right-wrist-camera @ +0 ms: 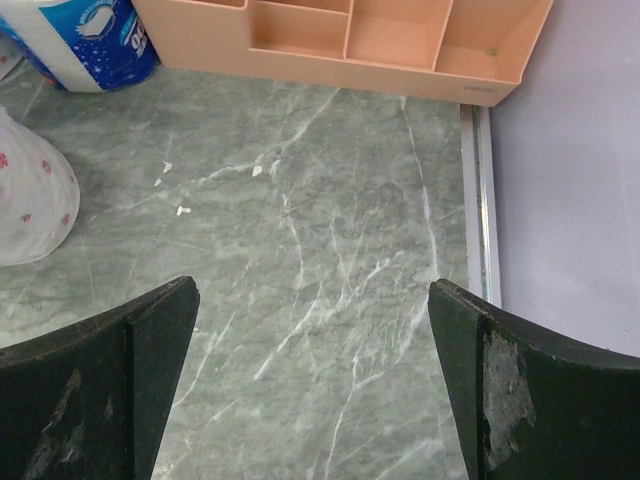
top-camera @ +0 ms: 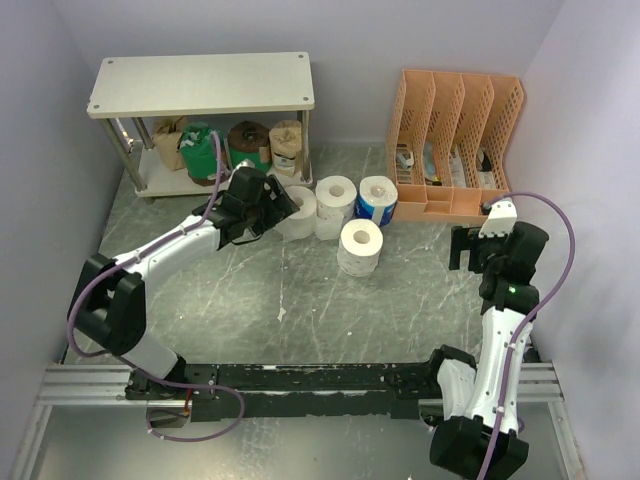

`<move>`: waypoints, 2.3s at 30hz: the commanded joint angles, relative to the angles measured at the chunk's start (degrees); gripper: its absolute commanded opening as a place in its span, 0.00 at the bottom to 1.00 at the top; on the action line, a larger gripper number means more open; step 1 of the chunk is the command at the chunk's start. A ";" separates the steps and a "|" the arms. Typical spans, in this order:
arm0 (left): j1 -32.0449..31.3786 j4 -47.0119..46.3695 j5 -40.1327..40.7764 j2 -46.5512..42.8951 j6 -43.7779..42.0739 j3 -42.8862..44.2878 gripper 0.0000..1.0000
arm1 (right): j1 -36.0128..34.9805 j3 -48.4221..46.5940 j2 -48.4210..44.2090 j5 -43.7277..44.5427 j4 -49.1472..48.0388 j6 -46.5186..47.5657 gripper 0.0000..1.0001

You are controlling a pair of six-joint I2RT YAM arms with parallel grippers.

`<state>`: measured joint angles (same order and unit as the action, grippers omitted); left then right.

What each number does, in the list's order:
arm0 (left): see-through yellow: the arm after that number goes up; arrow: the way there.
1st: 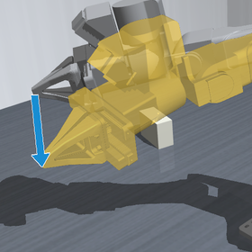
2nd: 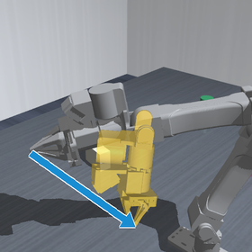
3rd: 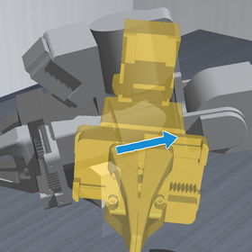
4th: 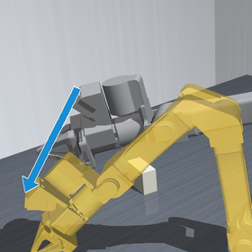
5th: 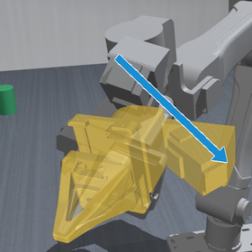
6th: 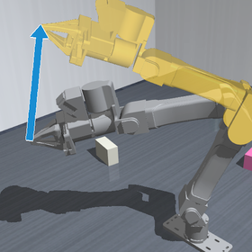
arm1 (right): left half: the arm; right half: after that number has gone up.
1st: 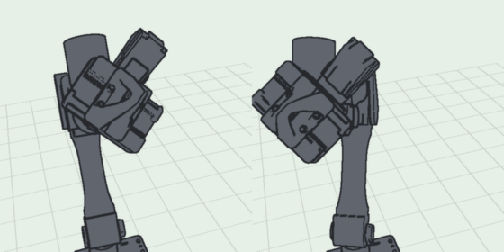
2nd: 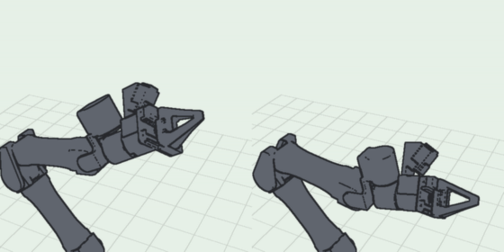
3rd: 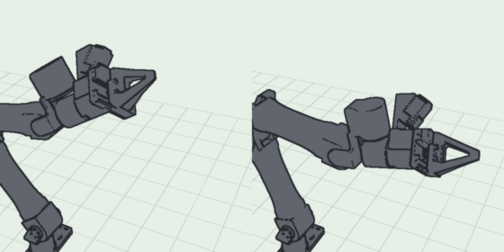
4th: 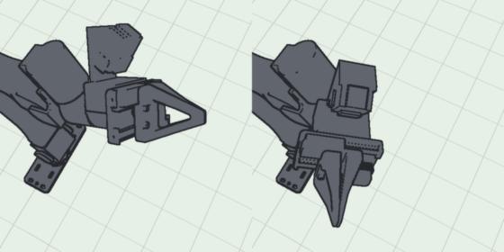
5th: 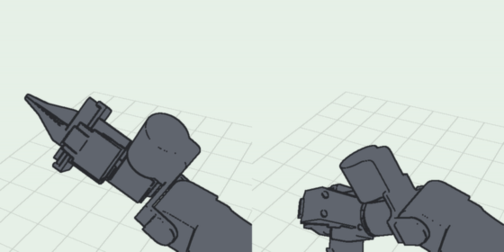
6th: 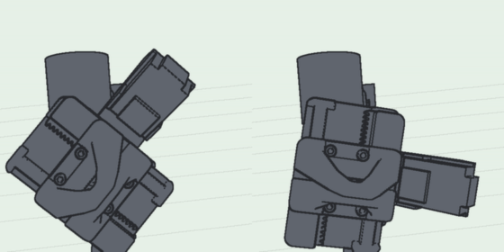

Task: Place and organize the paper towels onto the shelf

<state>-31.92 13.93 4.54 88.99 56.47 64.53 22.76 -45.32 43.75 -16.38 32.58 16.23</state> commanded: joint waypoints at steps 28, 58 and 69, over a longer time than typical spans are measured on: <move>0.93 -10.31 6.80 12.24 12.01 1.94 0.77 | -0.10 0.01 -0.02 -2.71 0.05 1.78 1.00; 3.09 -18.27 3.18 15.94 13.93 0.94 0.61 | -0.09 0.06 0.32 -2.24 -0.18 1.60 1.00; 3.09 -18.04 2.06 16.51 11.81 2.27 0.07 | -0.04 0.08 0.29 -2.28 -0.15 1.61 1.00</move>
<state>-28.73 -3.62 8.45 103.90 69.60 65.25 22.76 -45.32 44.14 -18.65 32.67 17.45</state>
